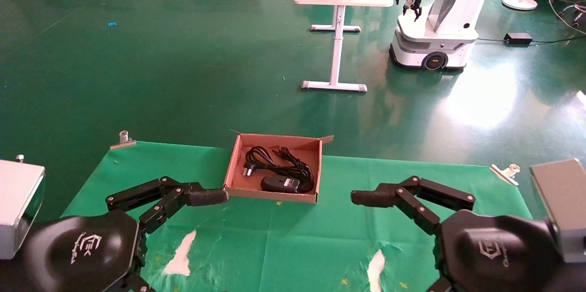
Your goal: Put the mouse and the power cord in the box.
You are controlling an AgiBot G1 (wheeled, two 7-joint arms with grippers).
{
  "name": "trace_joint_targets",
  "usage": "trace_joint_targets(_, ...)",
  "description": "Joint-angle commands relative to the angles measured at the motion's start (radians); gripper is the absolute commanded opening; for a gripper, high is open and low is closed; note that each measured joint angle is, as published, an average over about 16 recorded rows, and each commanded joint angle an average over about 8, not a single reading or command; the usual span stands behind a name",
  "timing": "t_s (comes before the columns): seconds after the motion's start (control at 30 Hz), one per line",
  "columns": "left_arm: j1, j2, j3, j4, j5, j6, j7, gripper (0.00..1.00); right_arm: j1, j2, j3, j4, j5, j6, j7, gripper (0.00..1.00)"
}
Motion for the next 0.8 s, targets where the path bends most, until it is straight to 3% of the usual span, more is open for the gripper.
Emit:
trace_joint_targets(0.03,0.000,0.000,0.000,0.000,0.000,0.000,0.000,1.00,0.000,0.000,0.000,0.000,0.000,0.000,0.000,1.00)
trace_joint_targets(0.8,-0.002,0.001,0.002,0.002,0.002,-0.001,0.001,1.00,0.000,0.000,0.000,0.000,0.000,0.000,0.000,1.00)
